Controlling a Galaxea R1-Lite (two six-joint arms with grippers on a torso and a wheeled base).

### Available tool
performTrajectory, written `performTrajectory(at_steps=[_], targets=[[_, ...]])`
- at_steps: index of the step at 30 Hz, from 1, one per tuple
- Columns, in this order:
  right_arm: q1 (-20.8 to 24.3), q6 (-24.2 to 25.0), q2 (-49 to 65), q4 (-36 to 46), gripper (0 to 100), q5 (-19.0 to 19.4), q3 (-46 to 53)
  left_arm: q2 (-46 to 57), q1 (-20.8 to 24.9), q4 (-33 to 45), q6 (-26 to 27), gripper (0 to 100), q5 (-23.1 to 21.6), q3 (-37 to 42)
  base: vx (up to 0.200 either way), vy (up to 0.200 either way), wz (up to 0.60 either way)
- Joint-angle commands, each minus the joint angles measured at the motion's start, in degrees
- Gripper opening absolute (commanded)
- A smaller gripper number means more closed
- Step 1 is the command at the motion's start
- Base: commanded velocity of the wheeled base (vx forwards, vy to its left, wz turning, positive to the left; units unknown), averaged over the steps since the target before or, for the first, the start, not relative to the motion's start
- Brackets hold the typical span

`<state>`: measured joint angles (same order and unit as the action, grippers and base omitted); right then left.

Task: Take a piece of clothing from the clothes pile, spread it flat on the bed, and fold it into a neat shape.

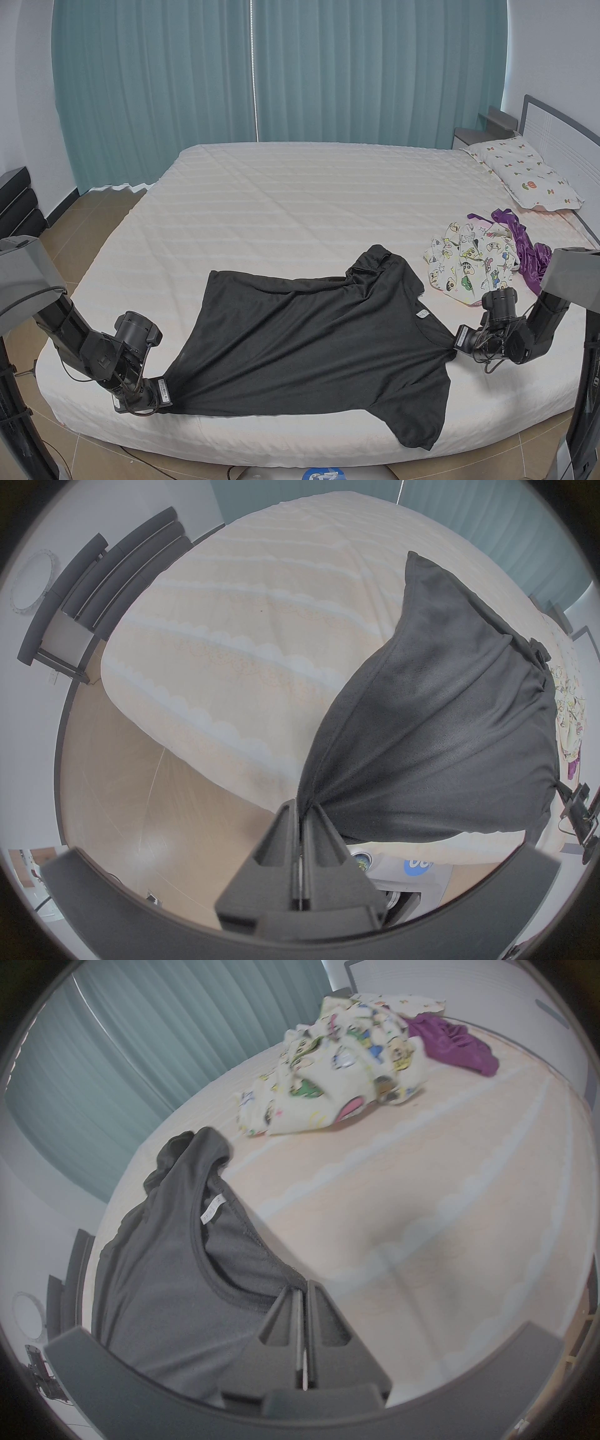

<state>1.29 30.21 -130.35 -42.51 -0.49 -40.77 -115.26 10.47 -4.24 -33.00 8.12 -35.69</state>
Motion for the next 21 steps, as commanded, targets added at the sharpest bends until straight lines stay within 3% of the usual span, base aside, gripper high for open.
performTrajectory(at_steps=[1,11,21], targets=[[-3.8,-1.6,3.5,0.8,0,-1.6,1.0,-0.2,0.3,-0.1,0.0,0,-0.3,0.1,0.000,0.000,0.00],[-7.7,-2.7,3.1,1.4,0,-1.9,-0.2,1.4,3.2,0.8,-0.3,0,-3.7,0.7,0.000,0.000,0.00],[-7.1,-2.8,-1.7,-1.0,0,-2.0,-3.2,0.8,3.9,0.6,-0.3,0,-4.3,0.6,0.000,0.000,0.00]])
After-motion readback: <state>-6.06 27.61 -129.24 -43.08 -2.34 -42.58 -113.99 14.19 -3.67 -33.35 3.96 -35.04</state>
